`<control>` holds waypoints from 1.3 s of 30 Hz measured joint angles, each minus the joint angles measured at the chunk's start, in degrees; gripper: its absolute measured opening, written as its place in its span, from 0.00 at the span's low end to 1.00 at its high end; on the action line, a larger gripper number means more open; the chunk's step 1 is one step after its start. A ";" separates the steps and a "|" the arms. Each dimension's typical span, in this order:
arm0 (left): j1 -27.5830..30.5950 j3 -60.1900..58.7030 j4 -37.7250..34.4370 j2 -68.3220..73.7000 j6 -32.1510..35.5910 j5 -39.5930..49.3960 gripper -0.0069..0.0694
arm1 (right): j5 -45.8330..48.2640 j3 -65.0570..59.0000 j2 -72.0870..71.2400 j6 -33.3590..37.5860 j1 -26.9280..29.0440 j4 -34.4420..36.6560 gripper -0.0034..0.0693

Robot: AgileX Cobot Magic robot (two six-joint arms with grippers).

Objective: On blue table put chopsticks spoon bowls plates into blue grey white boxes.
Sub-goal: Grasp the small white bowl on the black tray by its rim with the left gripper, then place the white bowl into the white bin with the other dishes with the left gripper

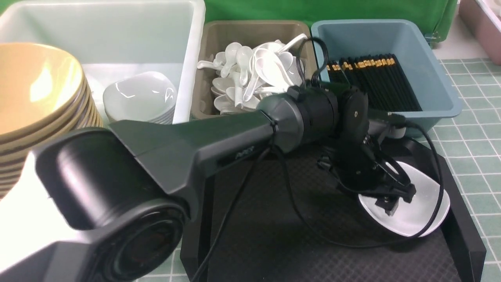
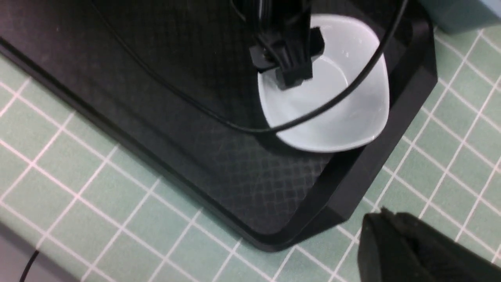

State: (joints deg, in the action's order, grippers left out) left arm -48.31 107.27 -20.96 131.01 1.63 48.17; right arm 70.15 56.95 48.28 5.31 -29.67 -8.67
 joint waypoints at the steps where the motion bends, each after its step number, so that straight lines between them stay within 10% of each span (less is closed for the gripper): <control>1: 0.12 0.11 0.44 0.00 -0.02 0.24 0.46 | -0.58 0.00 0.00 -0.14 0.00 0.00 0.12; 7: 3.28 7.45 4.57 -2.49 1.02 8.64 0.10 | -4.92 0.08 0.39 -0.40 0.00 1.12 0.12; 20: 22.02 18.67 15.87 -22.83 5.64 23.47 0.10 | -11.47 17.60 17.24 13.06 -3.90 17.75 0.12; 39: 49.87 10.96 19.02 -24.19 7.59 22.65 0.10 | -10.50 36.34 39.27 18.96 -20.61 18.45 0.13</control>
State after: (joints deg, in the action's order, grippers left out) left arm 1.56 118.24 -1.94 106.81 9.21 70.82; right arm 59.65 93.30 87.55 24.27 -50.28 9.78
